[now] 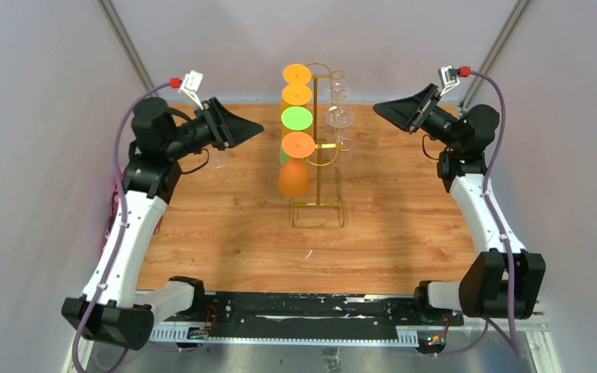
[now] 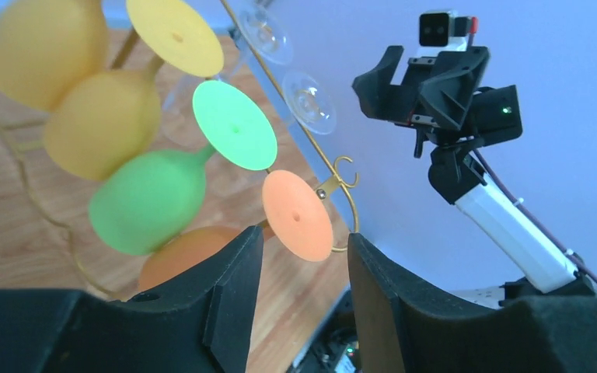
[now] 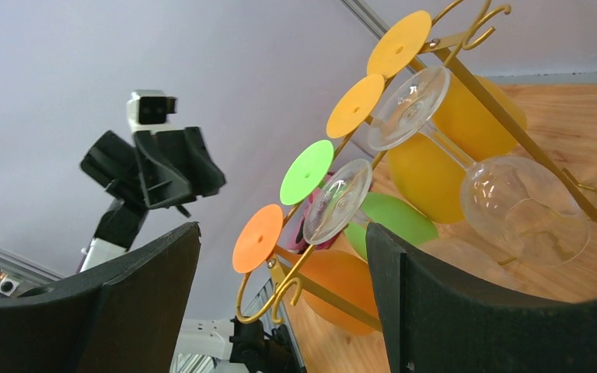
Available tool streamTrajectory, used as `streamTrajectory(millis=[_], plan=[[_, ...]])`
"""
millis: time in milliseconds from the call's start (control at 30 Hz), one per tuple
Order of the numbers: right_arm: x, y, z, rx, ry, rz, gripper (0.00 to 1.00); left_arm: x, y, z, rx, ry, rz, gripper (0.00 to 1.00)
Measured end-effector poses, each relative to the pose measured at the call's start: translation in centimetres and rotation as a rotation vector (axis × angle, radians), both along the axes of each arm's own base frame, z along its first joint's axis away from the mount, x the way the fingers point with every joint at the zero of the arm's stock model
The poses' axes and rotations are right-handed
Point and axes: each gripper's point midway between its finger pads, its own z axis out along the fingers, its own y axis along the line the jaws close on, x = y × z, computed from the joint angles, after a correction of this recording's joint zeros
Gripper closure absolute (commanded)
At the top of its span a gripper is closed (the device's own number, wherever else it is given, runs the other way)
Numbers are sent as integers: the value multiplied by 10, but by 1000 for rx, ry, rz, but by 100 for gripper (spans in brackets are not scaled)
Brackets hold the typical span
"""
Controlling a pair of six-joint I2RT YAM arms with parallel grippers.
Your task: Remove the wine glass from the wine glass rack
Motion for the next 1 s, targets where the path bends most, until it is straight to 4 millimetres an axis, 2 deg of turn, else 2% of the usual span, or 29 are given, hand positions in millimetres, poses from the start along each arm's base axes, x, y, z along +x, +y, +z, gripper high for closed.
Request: streamTrajectory(millis=[100,233,400,633,867,1000], plan=[[-9,0,5,-5,-17,-2,17,11,-17,-26,-51,77,-62,51],[-18,0,10,-18,-36,-7,17,25,-29,-45,-78,147,-97,52],[-24,-1,10,-45,-46,-21,17,28,-31,-44,-93,135,-99,53],[-21,-1,3,-58,-22,-28,17,24,-38,-46,-99,132,-125,54],[-20,-1,1,-58,-16,-28,17,11,-57,-70,-89,199,-181,54],[-19,-1,1,-58,-16,-28,17,6,-63,-73,-86,205,-197,58]])
